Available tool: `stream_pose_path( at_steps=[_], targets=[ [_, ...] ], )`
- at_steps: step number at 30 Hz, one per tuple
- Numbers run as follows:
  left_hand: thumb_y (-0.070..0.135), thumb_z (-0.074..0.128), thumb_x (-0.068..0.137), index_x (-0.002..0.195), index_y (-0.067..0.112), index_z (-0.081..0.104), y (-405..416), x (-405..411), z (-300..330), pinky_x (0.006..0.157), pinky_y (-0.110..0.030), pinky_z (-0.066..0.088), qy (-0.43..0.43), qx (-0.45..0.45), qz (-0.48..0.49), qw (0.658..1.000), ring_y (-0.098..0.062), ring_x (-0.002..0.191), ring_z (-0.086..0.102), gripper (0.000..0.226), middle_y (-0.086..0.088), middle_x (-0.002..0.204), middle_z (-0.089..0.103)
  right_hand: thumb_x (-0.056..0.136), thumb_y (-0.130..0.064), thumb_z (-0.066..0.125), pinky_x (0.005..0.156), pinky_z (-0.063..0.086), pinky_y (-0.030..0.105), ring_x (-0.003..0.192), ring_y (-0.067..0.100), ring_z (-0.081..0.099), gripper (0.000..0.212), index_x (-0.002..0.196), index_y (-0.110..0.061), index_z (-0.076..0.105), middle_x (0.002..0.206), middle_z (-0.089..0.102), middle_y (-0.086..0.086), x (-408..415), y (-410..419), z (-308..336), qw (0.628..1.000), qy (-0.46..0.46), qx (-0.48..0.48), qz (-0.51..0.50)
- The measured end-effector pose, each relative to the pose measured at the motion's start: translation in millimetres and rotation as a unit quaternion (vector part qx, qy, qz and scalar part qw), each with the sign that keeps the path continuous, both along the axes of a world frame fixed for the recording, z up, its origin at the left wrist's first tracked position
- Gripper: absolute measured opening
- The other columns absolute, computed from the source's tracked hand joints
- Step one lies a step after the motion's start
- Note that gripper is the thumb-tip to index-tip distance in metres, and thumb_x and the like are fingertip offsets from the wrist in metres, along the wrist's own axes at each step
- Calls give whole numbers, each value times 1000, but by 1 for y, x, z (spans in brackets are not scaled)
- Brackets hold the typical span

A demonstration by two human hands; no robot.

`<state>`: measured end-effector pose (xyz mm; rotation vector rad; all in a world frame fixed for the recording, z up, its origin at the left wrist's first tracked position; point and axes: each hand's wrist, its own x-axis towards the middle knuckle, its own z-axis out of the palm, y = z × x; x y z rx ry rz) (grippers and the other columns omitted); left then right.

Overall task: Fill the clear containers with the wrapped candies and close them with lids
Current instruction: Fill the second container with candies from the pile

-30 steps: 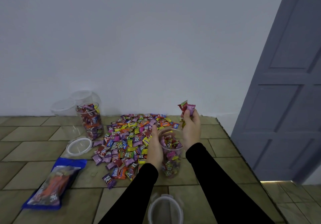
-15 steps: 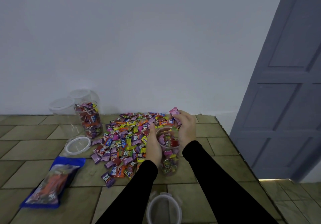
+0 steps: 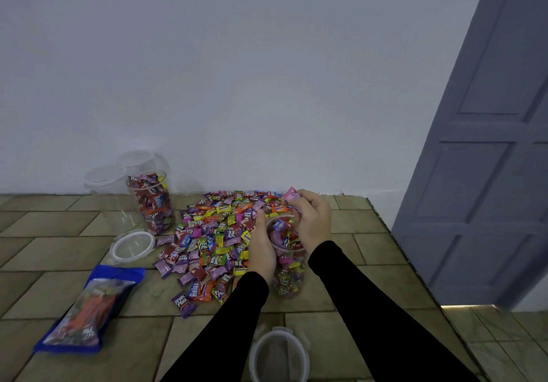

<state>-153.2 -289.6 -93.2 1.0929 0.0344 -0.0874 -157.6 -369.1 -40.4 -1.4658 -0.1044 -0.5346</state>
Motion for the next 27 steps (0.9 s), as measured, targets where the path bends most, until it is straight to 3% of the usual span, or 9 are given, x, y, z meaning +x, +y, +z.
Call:
stream_pose_path(
  at_steps=[2, 4, 10, 15, 18, 20, 22, 25, 27],
  targets=[
    [57, 36, 97, 94, 12, 73, 0, 1, -1, 87, -39, 54, 14, -5, -1, 1000, -22, 94, 71, 59, -8, 94, 75, 69, -14, 52, 53, 26, 30, 50, 19, 33, 21, 51, -6, 48, 47, 36, 1, 0, 0, 1, 1000, 20, 19, 1],
    [61, 38, 94, 90, 12, 76, -1, 2, -4, 97, -46, 50, 24, -15, 14, 1000, -31, 101, 68, 62, -15, 100, 73, 67, -12, 50, 53, 38, 26, 51, 18, 45, 17, 57, 2, 54, 51, 48, 0, -1, -2, 2, 999, 29, 18, 15],
    [54, 35, 98, 89, 11, 74, -1, 0, -1, 98, -49, 49, 18, -3, 22, 1000, -35, 101, 67, 59, -17, 97, 73, 62, -6, 45, 59, 45, 15, 52, 8, 53, 16, 63, -4, 61, 53, 56, -4, -1, -5, 5, 998, -5, -8, 58],
    [53, 37, 98, 83, 16, 78, 0, -1, 1, 101, -50, 47, 29, 4, 18, 999, -30, 100, 68, 57, -14, 98, 74, 67, -9, 50, 58, 46, 25, 55, 17, 56, 14, 65, -6, 63, 55, 59, 4, -2, -3, 2, 998, 8, -31, 53],
    [58, 37, 96, 98, 18, 76, 1, -3, 2, 102, -49, 46, 18, 18, 13, 1000, -28, 105, 67, 56, -12, 106, 73, 72, -10, 54, 59, 51, 28, 60, 19, 61, 12, 69, -13, 65, 63, 63, 1, -4, -7, 7, 988, 15, -140, 67],
    [72, 44, 86, 115, 19, 70, 1, -2, -1, 105, -49, 44, 10, 14, 30, 999, -26, 113, 64, 66, -10, 116, 70, 76, -6, 57, 66, 50, 24, 68, 11, 61, 16, 75, -17, 68, 72, 65, -8, -5, -18, 16, 948, 2, -308, 85],
    [84, 51, 72, 126, 20, 63, 1, 2, -8, 109, -48, 39, 7, 26, 24, 999, -22, 119, 60, 84, -6, 124, 66, 80, -2, 58, 71, 49, 24, 79, 11, 62, 22, 87, -16, 74, 84, 67, -7, -4, -29, 24, 876, 19, -467, 121],
    [72, 40, 87, 110, 17, 72, 2, 2, -7, 106, -49, 42, 1, 54, 11, 998, -27, 111, 65, 68, -10, 113, 71, 84, -10, 67, 89, 50, 32, 101, 17, 62, 35, 117, -20, 69, 113, 67, -3, -5, -35, 38, 776, 152, -586, 176],
    [74, 41, 83, 102, 18, 75, 2, 1, -5, 105, -52, 42, 2, 62, 7, 998, -30, 109, 65, 69, -12, 109, 72, 84, -14, 70, 88, 44, 25, 102, 15, 57, 43, 126, -21, 63, 111, 62, -6, -6, -31, 45, 721, 176, -647, 176]
  ],
)
